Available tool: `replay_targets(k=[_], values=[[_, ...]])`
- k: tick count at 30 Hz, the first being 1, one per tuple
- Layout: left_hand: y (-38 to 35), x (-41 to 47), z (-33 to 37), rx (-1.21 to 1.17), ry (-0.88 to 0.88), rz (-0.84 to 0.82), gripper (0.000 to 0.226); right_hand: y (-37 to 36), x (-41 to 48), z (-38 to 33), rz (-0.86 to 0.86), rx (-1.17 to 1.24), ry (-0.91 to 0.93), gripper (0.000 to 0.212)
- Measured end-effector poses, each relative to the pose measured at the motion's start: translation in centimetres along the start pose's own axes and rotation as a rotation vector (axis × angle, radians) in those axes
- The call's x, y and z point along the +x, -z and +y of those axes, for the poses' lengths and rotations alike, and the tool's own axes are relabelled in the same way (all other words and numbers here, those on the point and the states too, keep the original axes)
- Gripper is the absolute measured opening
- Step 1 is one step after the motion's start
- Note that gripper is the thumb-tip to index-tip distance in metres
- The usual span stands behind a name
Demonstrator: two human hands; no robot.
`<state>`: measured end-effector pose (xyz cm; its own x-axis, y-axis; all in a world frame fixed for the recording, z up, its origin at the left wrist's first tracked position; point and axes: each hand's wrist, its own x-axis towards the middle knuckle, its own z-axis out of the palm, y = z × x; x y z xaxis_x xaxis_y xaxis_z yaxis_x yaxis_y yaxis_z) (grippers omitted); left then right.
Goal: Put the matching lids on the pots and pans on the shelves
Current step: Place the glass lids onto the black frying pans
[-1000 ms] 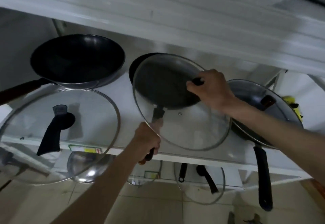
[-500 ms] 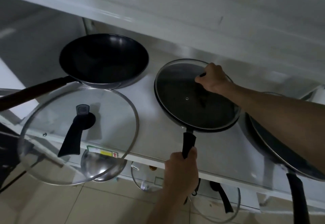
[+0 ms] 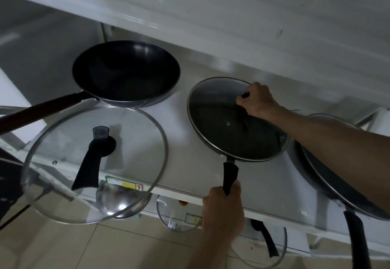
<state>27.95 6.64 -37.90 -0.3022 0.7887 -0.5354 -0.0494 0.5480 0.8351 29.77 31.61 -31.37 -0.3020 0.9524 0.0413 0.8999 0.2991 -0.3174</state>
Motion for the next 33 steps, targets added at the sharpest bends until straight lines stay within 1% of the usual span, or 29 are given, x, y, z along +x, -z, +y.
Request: replay_targets(k=[3,5,6,8,10,11,12,13,14,15,16,17,18,19,21,23,24,25,26,29,31,32,33], values=[[0.1,0.0,0.0,0.01,0.01,0.0,0.043,-0.1,-0.1,-0.1,0.046,-0.025,0.0,0.025],[-0.1,0.0,-0.2,0.026,0.006,0.003,0.044,0.2,-0.8,-0.4,0.039,-0.047,0.019,0.024],[-0.1,0.0,-0.4,0.039,0.004,0.006,0.045,0.3,-1.1,-0.5,0.037,-0.065,0.02,0.026],[-0.1,-0.2,-0.6,0.064,0.001,-0.007,0.045,0.4,-1.5,-0.9,0.044,-0.137,-0.022,0.039],[0.6,-0.9,-0.3,0.171,0.008,-0.054,0.043,0.3,-2.3,-1.9,0.073,-0.287,-0.084,0.056],[1.2,-1.5,0.0,0.233,0.015,-0.064,0.047,0.0,-2.8,-2.6,0.105,-0.383,-0.096,0.063],[2.1,-2.0,0.2,0.273,0.026,-0.064,0.057,-0.4,-3.5,-3.7,0.136,-0.452,-0.083,0.066],[3.3,-2.7,0.6,0.304,0.034,-0.05,0.068,-0.8,-4.3,-4.9,0.165,-0.456,-0.038,0.065],[4.8,-3.4,0.8,0.344,0.003,-0.012,0.075,-1.4,-5.2,-6.3,0.168,-0.406,0.023,0.057],[6.9,-4.1,1.1,0.386,-0.071,0.037,0.076,-2.1,-6.2,-7.8,0.147,-0.287,0.079,0.043],[9.4,-4.9,1.5,0.383,-0.171,0.112,0.073,-2.8,-7.4,-9.4,0.087,-0.116,0.1,0.029],[12.2,-5.6,2.1,0.338,-0.262,0.184,0.069,-3.7,-8.4,-11.0,0.002,0.048,0.088,0.022],[15.1,-6.1,2.9,0.283,-0.359,0.29,0.065,-4.6,-9.3,-12.6,-0.086,0.188,0.057,0.021],[18.3,-6.0,3.5,0.282,-0.44,0.424,0.062,-5.7,-10.2,-14.2,-0.173,0.288,0.037,0.022],[24.3,-4.4,4.3,0.386,-0.542,0.689,0.051,-8.1,-12.3,-17.4,-0.352,0.393,0.023,0.028],[29.2,-1.3,4.7,0.579,-0.526,0.838,0.035,-9.9,-14.8,-20.7,-0.505,0.504,-0.023,0.032],[31.3,0.4,4.6,0.702,-0.463,0.898,0.031,-10.7,-15.6,-22.1,-0.553,0.57,-0.075,0.032],[33.2,2.1,4.4,0.82,-0.375,0.927,0.033,-11.3,-16.2,-23.3,-0.575,0.642,-0.147,0.03],[34.7,3.5,4.1,0.922,-0.291,0.915,0.039,-12.1,-16.6,-24.4,-0.576,0.704,-0.226,0.028],[37.2,6.4,3.6,1.141,-0.112,0.753,0.053,-14.2,-17.2,-26.7,-0.505,0.849,-0.394,0.018],[37.9,7.4,3.3,1.184,0.009,0.627,0.059,-14.9,-17.3,-27.6,-0.496,1.025,-0.522,0.014],[38.1,7.8,3.1,1.184,0.06,0.586,0.06,-15.2,-17.3,-27.8,-0.49,1.078,-0.567,0.016],[38.4,8.1,2.9,1.18,0.092,0.56,0.06,-15.5,-17.3,-27.9,-0.464,1.078,-0.579,0.017]])
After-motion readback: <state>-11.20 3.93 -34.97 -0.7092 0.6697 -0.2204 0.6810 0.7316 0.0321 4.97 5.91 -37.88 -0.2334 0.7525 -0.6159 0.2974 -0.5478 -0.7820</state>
